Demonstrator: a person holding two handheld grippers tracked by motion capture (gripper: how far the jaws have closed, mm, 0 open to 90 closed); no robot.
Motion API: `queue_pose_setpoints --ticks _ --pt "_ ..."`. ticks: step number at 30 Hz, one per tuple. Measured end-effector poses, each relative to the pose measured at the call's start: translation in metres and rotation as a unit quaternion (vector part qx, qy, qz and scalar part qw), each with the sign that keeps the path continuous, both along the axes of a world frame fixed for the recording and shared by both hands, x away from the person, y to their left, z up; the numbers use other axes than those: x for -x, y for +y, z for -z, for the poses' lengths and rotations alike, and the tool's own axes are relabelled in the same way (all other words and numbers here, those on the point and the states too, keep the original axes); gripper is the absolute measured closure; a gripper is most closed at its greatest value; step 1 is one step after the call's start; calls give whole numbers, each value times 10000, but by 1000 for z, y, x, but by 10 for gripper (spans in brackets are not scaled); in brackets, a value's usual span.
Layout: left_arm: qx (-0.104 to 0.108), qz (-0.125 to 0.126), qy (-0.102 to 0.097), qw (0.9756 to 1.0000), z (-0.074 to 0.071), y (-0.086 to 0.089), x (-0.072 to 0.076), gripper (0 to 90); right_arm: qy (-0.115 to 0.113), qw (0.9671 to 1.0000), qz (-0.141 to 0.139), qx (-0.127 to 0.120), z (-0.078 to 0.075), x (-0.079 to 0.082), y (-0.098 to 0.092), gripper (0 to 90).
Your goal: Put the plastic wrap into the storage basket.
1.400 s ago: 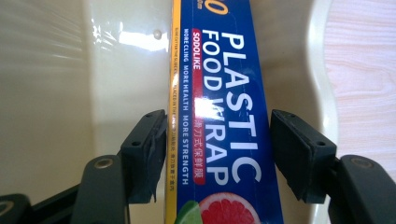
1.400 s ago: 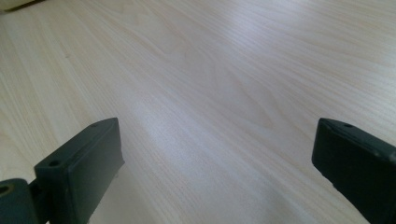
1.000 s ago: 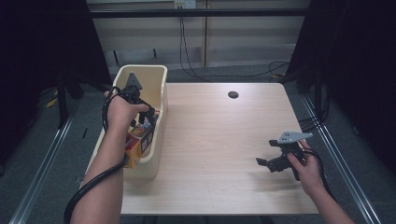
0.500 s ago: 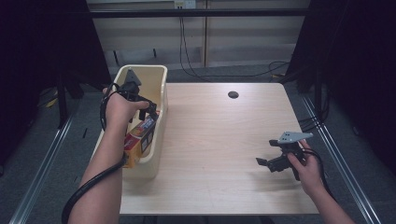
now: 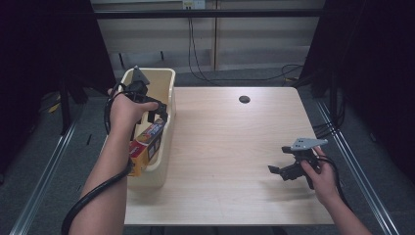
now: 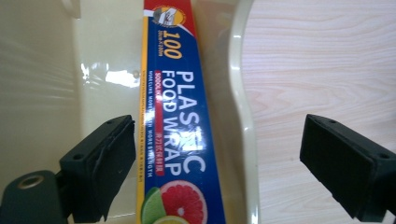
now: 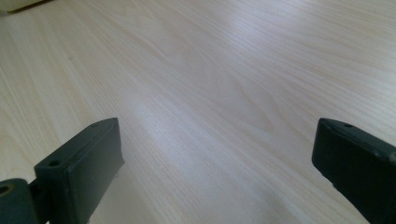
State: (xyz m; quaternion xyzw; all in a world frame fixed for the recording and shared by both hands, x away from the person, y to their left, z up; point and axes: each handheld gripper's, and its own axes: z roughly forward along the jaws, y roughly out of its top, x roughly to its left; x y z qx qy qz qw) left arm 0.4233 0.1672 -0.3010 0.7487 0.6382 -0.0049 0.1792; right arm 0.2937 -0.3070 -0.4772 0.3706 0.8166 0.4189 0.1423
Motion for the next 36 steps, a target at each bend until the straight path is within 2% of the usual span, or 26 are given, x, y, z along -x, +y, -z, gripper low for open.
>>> queue_pose_setpoints --ticks 22,26,36 --pt "206 464 -284 9983 -12 -29 3 57 -5 10000 -53 -17 0 0 1 15" --pt "298 610 -282 9973 -10 -35 4 46 -4 10000 -63 -12 0 0 1 16" --pt "362 899 -301 9948 -9 -54 5 39 -2 10000 -63 5 0 -1 2 16"
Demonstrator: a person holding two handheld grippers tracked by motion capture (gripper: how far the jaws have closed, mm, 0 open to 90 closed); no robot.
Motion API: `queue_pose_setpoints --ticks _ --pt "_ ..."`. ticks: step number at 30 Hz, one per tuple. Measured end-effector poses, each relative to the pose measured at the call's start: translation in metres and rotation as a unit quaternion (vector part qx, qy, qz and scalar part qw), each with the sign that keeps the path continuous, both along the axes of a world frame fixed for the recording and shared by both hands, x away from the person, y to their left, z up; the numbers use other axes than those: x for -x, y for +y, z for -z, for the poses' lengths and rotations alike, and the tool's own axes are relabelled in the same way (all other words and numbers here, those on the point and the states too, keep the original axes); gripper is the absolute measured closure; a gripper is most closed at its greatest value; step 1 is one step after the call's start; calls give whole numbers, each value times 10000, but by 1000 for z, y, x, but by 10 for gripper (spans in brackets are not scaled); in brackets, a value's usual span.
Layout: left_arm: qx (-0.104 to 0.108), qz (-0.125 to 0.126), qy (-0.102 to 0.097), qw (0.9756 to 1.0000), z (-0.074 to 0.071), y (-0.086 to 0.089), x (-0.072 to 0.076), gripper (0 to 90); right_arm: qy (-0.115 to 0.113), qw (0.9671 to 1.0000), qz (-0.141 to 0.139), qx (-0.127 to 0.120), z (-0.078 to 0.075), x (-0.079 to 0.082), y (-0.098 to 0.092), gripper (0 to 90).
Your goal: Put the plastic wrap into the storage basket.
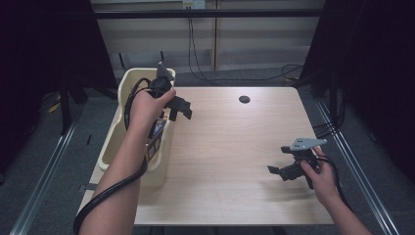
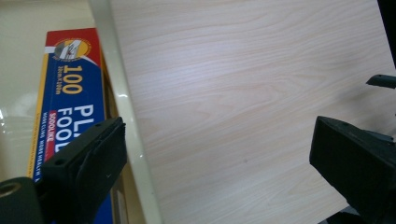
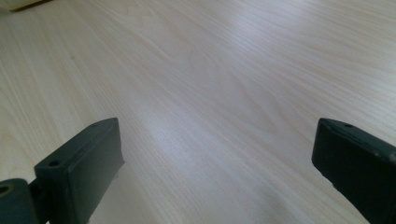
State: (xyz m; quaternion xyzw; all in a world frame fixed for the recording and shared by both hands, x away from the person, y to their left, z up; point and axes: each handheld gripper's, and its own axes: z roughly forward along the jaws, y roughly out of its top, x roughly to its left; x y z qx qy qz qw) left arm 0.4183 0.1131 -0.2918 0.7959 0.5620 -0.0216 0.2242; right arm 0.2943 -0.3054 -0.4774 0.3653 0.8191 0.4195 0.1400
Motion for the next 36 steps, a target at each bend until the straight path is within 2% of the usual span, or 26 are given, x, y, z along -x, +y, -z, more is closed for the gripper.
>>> queue_pose_setpoints --ticks 6,11,16,24,36 --pt "3 282 -15 9996 1 -12 2 39 -12 10000 -19 -12 0 0 0 16" --pt "86 346 -5 9994 4 -22 4 40 -30 10000 -5 -12 -1 1 0 15" --pt "135 560 10 9983 9 -31 6 41 -32 10000 -9 -9 -1 1 0 15" --pt "282 694 49 9972 19 -45 9 42 -42 10000 -9 -1 -1 1 1 15" --pt "294 838 89 9960 36 -57 13 45 -45 10000 -24 2 -1 1 1 15"
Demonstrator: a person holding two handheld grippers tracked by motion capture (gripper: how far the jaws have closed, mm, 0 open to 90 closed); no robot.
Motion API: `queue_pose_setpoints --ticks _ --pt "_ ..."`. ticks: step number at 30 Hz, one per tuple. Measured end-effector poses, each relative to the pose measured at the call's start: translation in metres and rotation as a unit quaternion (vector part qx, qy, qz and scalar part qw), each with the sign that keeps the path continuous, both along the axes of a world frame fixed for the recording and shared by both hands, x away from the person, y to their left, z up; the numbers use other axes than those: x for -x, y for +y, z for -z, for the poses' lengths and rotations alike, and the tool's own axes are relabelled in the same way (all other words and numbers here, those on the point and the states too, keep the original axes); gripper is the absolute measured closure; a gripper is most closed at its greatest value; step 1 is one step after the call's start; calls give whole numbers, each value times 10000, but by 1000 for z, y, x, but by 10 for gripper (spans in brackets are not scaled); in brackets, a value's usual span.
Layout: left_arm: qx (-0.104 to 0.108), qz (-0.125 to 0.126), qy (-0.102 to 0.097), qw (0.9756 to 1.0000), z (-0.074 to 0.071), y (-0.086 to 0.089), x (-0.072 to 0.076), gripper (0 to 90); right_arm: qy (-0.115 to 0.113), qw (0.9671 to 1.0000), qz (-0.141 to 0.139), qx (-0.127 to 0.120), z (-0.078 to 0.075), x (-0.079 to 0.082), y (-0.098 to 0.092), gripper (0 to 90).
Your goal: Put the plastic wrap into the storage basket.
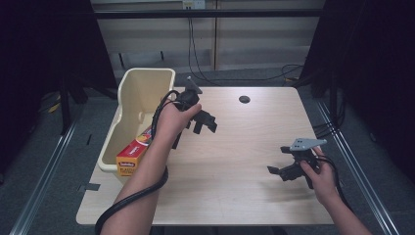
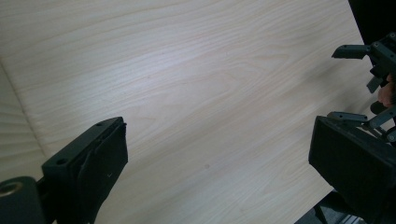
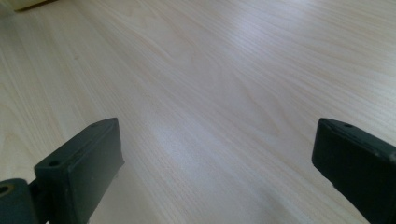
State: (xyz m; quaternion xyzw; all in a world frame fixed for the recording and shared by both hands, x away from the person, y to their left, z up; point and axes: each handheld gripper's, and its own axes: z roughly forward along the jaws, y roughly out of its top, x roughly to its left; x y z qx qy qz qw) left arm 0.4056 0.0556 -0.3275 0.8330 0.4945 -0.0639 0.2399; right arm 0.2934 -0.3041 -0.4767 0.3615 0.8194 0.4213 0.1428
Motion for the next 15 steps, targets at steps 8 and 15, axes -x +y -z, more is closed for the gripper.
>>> queue_pose_setpoints --ticks 8,15 --pt "7 69 32 10000 13 -7 2 46 -17 10000 -26 -9 0 0 0 15" --pt "16 180 58 9998 26 -15 7 47 -25 10000 -19 6 0 0 0 15"
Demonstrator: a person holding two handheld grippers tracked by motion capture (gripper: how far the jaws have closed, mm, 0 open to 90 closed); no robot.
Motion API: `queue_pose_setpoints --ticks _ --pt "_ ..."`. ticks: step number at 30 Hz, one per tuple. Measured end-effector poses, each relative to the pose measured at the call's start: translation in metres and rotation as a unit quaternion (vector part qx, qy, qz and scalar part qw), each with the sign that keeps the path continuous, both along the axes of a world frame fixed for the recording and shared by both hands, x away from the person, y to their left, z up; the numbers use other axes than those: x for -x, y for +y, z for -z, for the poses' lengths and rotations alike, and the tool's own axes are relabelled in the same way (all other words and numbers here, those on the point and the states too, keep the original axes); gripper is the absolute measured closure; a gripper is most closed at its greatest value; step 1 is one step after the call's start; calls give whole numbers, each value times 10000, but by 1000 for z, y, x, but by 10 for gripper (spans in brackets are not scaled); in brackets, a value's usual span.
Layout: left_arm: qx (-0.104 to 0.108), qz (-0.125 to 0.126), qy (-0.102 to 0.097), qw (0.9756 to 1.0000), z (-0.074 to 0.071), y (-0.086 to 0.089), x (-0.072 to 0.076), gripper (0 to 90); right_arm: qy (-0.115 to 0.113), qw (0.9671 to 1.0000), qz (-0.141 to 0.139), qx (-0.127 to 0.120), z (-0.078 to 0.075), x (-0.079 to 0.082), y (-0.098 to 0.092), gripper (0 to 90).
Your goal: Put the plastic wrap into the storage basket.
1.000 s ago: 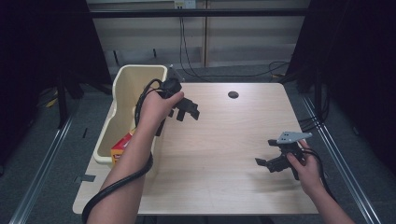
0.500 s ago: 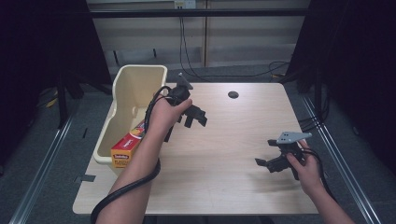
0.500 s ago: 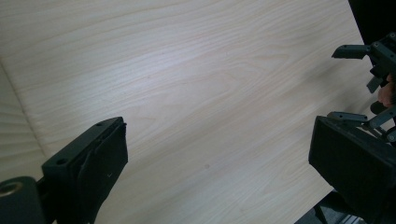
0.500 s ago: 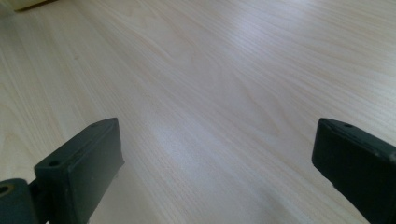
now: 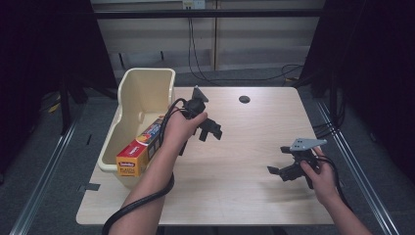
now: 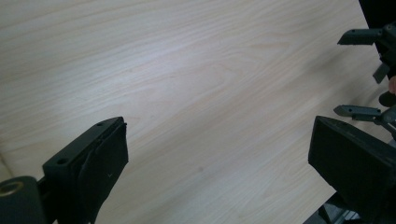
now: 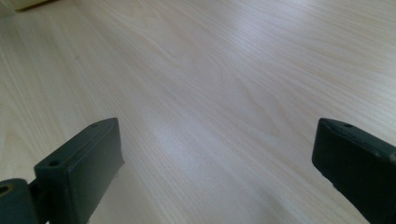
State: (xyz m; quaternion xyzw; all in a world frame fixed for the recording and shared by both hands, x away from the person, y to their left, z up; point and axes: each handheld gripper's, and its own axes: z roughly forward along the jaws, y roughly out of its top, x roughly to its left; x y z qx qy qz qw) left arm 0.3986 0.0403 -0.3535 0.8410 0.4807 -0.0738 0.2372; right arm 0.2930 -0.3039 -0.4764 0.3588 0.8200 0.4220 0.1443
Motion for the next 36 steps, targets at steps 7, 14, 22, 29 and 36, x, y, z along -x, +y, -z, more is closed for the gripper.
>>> queue_pose_setpoints --ticks 7,14,22,29,36 --pt "-28 102 -64 9999 10 -4 5 47 25 10000 5 0 0 1 0 15" --pt "-33 197 -117 9997 21 -9 12 47 20 10000 -5 18 0 1 0 14" --pt "-37 291 -71 9995 35 -11 17 47 13 10000 -27 16 0 0 1 14" --pt "51 311 -19 9995 51 -11 20 47 7 10000 -14 19 0 0 1 14" --pt "109 295 16 9995 65 -7 24 47 27 10000 -42 41 1 0 1 14"
